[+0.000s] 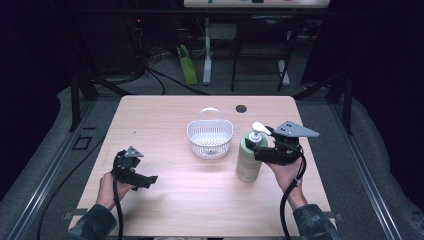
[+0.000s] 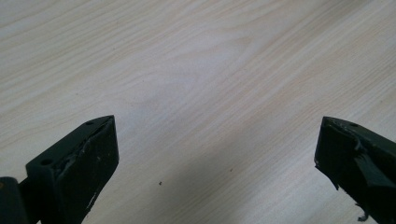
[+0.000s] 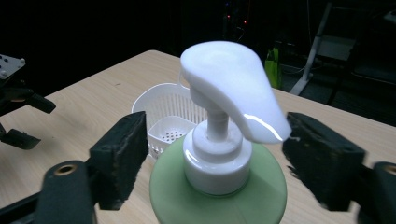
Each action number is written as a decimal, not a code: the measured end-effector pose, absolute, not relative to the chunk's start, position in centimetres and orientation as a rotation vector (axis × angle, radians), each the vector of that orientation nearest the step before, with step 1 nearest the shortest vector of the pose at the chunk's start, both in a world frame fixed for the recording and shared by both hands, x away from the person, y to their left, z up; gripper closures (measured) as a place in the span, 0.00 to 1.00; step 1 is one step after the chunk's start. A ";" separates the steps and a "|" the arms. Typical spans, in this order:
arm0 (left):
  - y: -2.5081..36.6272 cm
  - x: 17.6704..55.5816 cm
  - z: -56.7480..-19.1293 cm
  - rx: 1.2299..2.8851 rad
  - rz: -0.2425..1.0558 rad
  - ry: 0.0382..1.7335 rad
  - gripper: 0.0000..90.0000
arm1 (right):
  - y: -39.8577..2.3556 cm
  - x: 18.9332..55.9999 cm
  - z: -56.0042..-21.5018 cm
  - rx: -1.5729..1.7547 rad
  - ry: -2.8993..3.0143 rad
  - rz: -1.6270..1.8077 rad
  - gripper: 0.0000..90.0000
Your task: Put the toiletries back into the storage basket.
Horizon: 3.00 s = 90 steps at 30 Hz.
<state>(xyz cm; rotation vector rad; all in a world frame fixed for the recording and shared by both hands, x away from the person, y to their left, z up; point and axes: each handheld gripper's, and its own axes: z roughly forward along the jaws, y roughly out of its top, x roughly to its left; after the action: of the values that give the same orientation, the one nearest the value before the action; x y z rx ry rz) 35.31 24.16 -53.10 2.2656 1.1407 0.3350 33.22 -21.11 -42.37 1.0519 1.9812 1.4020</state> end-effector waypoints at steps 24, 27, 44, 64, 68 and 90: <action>24.2 35.3 -53.2 2.278 0.337 1.146 0.00 | -21.4 32.4 -42.5 1.032 1.814 1.548 0.74; 24.2 35.3 -53.2 2.276 0.339 1.148 0.00 | -21.4 32.4 -42.6 1.025 1.815 1.549 0.74; 24.1 35.3 -53.1 2.284 0.333 1.139 0.00 | -21.6 32.4 -42.8 1.003 1.767 1.591 0.75; 24.4 35.4 -53.2 2.262 0.332 1.155 0.00 | -22.0 31.9 -41.3 0.972 1.784 1.584 0.75; 24.4 35.4 -53.3 2.264 0.326 1.161 0.00 | -22.2 31.7 -40.9 0.963 1.784 1.588 0.75; 24.4 35.4 -53.3 2.260 0.333 1.167 0.00 | -22.6 31.3 -37.4 0.894 1.756 1.609 0.75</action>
<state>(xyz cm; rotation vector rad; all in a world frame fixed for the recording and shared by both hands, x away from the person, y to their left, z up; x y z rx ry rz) 35.35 24.42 -53.32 2.2597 1.1668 0.3334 31.25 -22.65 -37.41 0.8938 1.7564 1.6090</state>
